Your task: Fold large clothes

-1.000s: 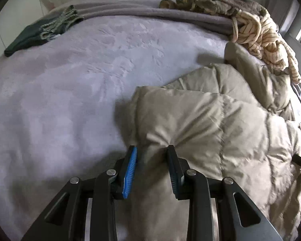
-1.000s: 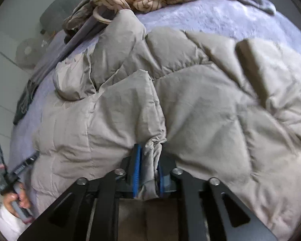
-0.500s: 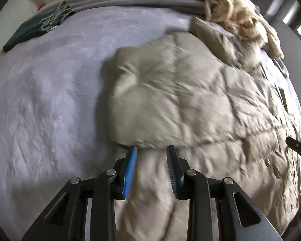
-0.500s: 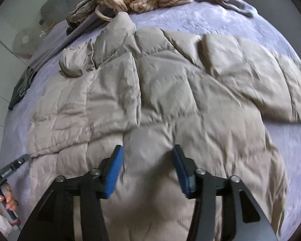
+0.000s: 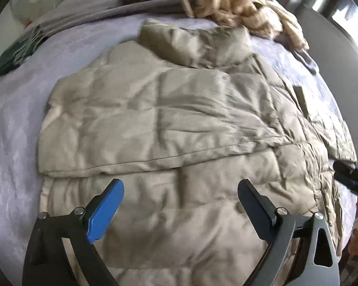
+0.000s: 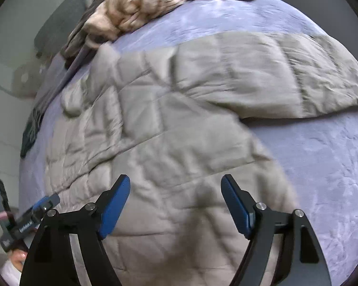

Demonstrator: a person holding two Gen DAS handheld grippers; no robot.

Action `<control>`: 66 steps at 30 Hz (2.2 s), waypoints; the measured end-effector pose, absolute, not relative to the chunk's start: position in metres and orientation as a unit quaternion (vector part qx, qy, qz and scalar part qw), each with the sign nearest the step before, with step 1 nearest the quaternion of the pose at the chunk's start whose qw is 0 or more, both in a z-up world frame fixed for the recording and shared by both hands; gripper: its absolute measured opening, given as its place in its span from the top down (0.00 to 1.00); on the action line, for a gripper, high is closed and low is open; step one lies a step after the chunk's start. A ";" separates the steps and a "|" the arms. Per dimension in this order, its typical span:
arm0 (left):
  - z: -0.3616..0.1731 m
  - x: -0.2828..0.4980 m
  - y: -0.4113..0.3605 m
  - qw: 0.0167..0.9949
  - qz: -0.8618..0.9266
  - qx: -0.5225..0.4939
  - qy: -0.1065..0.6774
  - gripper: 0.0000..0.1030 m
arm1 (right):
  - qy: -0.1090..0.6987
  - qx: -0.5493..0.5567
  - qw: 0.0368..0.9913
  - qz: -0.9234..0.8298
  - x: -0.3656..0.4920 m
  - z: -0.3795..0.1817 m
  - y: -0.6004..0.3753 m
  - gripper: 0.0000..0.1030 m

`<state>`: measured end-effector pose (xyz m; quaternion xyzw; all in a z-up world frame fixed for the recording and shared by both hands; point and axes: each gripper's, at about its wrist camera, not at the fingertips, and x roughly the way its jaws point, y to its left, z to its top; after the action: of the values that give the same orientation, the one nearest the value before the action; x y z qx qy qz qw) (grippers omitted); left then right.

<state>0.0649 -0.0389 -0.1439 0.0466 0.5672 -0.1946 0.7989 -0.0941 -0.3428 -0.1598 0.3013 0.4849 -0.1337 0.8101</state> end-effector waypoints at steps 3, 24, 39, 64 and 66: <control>-0.146 0.062 -0.066 0.795 -0.195 0.067 0.570 0.06 | 0.473 0.330 0.802 -0.156 -0.110 -0.163 -0.376 0.21; -0.151 0.040 -0.168 0.769 -0.229 0.100 0.589 0.00 | 0.227 0.630 0.703 -0.238 -0.211 -0.211 -0.602 0.15; -0.136 0.064 -0.142 0.790 -0.200 0.070 0.575 0.00 | 0.206 0.669 0.697 -0.157 -0.156 -0.194 -0.619 0.93; -0.145 0.146 0.048 0.830 -0.106 -0.001 0.548 0.00 | 0.481 0.219 0.848 0.036 0.087 -0.165 -0.233 0.93; -0.150 0.148 0.053 0.829 -0.104 -0.002 0.549 0.00 | 0.496 0.224 0.838 0.025 0.088 -0.181 -0.232 0.93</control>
<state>0.1479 0.0526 -0.1497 -0.0022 0.5488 -0.1043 0.8294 0.0880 -0.2323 -0.1811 0.2239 0.4965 0.0251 0.8383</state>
